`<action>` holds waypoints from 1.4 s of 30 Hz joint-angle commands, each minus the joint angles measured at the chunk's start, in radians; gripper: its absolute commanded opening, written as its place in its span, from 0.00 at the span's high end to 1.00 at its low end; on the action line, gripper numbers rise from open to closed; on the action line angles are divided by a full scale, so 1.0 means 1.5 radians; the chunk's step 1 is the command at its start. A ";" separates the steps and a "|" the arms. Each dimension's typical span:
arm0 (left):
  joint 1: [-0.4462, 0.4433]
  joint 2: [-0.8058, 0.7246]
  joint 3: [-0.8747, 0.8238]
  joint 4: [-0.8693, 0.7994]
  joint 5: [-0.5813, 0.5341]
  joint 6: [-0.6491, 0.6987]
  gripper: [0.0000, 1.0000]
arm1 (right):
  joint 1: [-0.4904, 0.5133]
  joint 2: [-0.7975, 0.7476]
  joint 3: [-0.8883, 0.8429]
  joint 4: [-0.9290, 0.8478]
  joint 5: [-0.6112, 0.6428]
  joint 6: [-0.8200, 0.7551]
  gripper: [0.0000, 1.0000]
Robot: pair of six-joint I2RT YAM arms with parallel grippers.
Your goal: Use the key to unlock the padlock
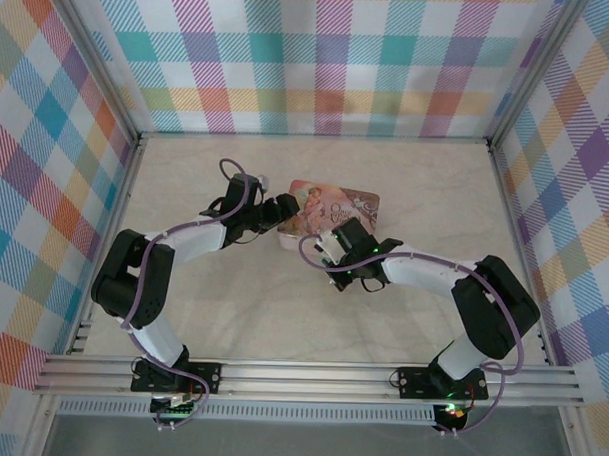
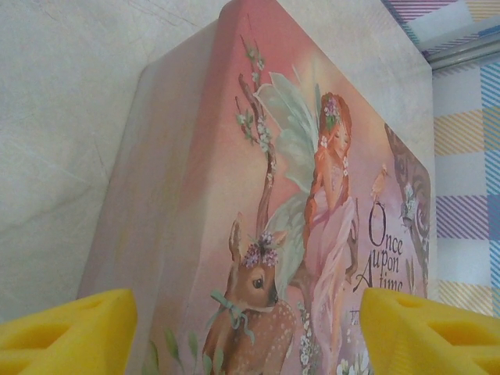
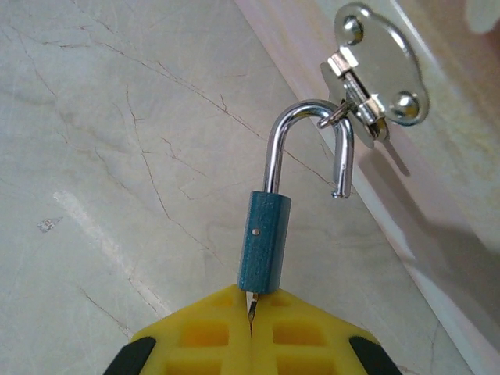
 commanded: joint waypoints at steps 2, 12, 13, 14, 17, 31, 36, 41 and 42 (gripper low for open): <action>0.005 0.003 0.014 -0.002 0.017 -0.001 0.25 | 0.004 -0.021 0.015 -0.011 -0.003 -0.038 1.00; 0.006 0.005 0.017 -0.005 0.019 -0.003 0.25 | 0.004 -0.016 0.020 -0.014 -0.008 -0.077 1.00; 0.006 0.005 0.018 -0.005 0.019 -0.004 0.25 | 0.004 -0.016 0.020 -0.014 -0.004 -0.082 1.00; 0.006 0.006 0.018 -0.007 0.019 -0.004 0.25 | 0.004 -0.016 0.021 -0.012 0.001 -0.086 1.00; 0.006 0.006 0.021 -0.008 0.020 -0.003 0.25 | 0.004 -0.012 0.025 -0.015 0.010 -0.102 1.00; 0.006 0.008 0.022 -0.009 0.024 -0.008 0.25 | 0.004 -0.011 0.012 0.015 0.035 -0.179 1.00; 0.006 0.011 0.025 -0.008 0.027 -0.009 0.25 | 0.004 -0.015 0.002 0.027 0.043 -0.192 1.00; 0.005 0.012 0.028 -0.009 0.030 -0.010 0.25 | 0.004 -0.012 0.001 0.027 0.051 -0.200 1.00; 0.005 0.012 0.028 -0.010 0.031 -0.010 0.25 | 0.004 -0.012 0.000 0.028 0.050 -0.199 1.00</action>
